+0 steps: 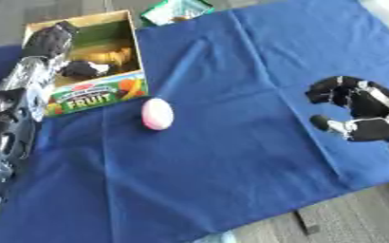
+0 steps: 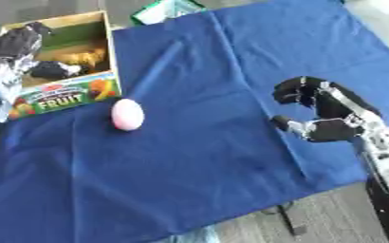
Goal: Pick up objects on the table and place them in the box.
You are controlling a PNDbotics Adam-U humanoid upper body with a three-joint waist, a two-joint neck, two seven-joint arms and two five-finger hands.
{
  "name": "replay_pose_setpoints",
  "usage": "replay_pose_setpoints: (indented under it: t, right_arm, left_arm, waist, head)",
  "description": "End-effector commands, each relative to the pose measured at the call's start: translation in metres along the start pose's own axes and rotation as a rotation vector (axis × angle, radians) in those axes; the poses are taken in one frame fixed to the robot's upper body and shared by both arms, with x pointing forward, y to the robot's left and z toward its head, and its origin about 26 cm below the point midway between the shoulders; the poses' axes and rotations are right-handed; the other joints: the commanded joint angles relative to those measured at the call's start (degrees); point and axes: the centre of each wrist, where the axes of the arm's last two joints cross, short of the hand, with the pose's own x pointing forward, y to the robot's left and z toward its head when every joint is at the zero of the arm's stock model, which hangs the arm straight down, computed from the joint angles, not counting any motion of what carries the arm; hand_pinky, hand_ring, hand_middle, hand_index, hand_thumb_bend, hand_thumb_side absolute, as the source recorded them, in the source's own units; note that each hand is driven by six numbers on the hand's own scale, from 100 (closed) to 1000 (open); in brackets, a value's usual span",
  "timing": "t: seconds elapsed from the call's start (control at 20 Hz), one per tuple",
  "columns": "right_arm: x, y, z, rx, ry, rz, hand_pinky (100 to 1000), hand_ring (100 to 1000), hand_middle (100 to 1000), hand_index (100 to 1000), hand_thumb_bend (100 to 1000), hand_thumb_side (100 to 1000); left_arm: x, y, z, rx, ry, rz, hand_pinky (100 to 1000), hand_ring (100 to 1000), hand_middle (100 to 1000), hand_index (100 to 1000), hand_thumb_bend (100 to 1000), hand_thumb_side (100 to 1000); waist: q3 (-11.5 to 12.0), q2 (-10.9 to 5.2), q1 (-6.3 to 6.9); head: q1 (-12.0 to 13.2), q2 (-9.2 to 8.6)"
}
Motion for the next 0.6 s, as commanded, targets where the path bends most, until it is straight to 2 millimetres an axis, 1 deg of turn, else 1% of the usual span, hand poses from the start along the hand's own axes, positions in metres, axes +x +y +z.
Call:
replay_pose_setpoints:
  t: [0.05,0.1,0.15,0.35,0.45,0.5,0.6]
  right_arm:
    - [0.007,-0.009,0.000,-0.011,-0.010,0.027,803,815,617,761,431,183]
    - [0.007,-0.010,-0.001,-0.011,-0.013,0.029,803,815,617,764,430,183]
    - [0.008,-0.010,-0.002,-0.010,-0.016,0.031,803,815,617,765,430,184]
    - [0.010,-0.010,-0.011,0.001,-0.026,0.035,802,815,617,770,432,186]
    - [0.012,-0.010,-0.016,0.009,-0.030,0.042,802,815,618,771,432,186]
    - [0.013,-0.011,-0.020,0.015,-0.035,0.046,801,815,618,773,435,188]
    - [0.016,-0.011,-0.028,0.024,-0.046,0.055,800,815,619,776,440,190]
  left_arm:
    - [-0.004,0.027,-0.002,0.116,-0.022,0.051,847,767,813,846,708,898]
    - [-0.004,0.030,-0.002,0.133,-0.035,0.065,841,752,797,834,668,883]
    - [-0.004,0.035,0.000,0.152,-0.051,0.077,840,747,791,830,655,878]
    - [-0.001,0.052,0.007,0.222,-0.092,0.136,816,684,734,780,521,839]
    - [0.001,0.060,0.012,0.252,-0.105,0.165,810,672,723,772,487,819]
    - [0.003,0.064,0.014,0.263,-0.114,0.176,804,660,709,762,446,789]
    - [0.005,0.070,0.021,0.283,-0.130,0.201,797,643,690,749,401,756]
  waist:
    - [0.78,-1.46,-0.47]
    - [1.33,-1.62,-0.50]
    - [1.97,-1.78,-0.52]
    - [4.51,-2.31,-0.64]
    - [5.70,-2.51,-0.71]
    - [6.34,-2.59,-0.78]
    - [7.47,-2.68,-0.93]
  head:
    - [-0.63,0.33]
    - [-0.79,0.42]
    - [-0.98,0.49]
    - [-1.87,0.84]
    - [-2.25,1.00]
    - [-2.46,1.07]
    - [-2.85,1.23]
